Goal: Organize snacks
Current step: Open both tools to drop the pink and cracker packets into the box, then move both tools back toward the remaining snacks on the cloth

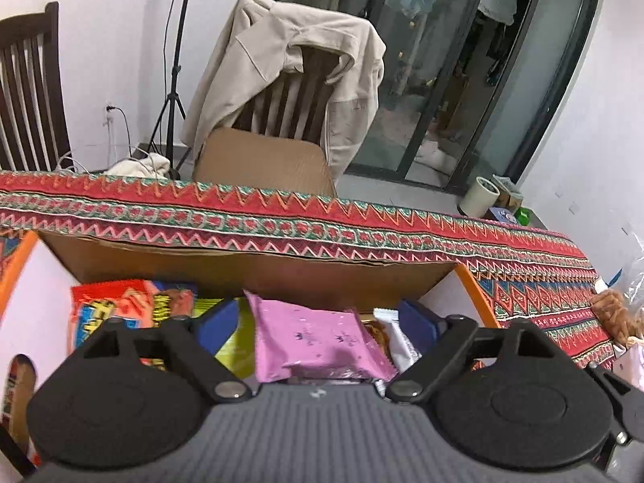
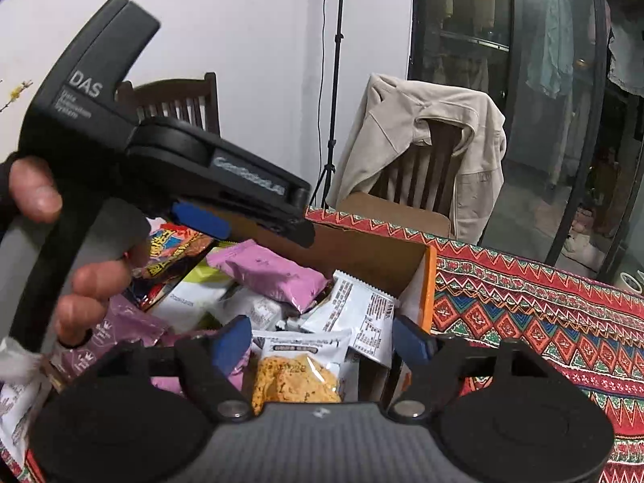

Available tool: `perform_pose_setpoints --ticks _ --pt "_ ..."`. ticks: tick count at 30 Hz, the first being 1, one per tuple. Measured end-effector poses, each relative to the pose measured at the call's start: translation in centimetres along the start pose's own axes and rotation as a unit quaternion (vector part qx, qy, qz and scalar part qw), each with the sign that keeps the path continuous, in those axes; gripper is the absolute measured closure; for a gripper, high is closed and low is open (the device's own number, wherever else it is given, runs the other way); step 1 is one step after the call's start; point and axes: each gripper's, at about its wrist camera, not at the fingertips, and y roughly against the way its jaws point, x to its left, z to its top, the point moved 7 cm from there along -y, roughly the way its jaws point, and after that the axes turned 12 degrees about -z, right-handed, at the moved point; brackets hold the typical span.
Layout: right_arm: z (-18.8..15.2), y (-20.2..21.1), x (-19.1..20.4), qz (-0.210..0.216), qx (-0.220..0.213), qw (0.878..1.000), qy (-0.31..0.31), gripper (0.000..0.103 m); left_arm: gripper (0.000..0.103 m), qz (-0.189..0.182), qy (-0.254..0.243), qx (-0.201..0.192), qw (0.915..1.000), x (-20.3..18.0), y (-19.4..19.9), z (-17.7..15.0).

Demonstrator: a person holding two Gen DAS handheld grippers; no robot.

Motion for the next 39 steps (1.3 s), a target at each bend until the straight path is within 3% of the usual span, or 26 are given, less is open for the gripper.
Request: perform_pose_setpoints --ticks 10,18,23,30,39 --pt "2.4 4.7 -0.8 -0.004 -0.039 0.999 -0.007 0.026 0.014 0.003 -0.045 -0.016 0.9989 -0.7 7.8 -1.0" --pt "3.7 14.2 -1.1 -0.002 -0.083 0.997 -0.001 0.019 0.006 0.009 -0.115 -0.066 0.9911 -3.6 20.9 -4.6" --pt "3.5 21.3 -1.4 -0.006 -0.115 0.993 -0.008 0.015 0.000 0.006 -0.133 -0.091 0.9868 -5.2 29.2 -9.3" --pt "-0.2 30.8 -0.9 -0.006 -0.153 0.988 -0.010 0.002 0.000 0.040 -0.132 -0.120 0.9831 -5.5 37.1 -17.0" --pt "-8.4 38.2 0.5 -0.017 -0.152 0.988 -0.036 0.000 0.000 0.065 -0.043 -0.168 0.9827 -5.6 42.8 -25.0"
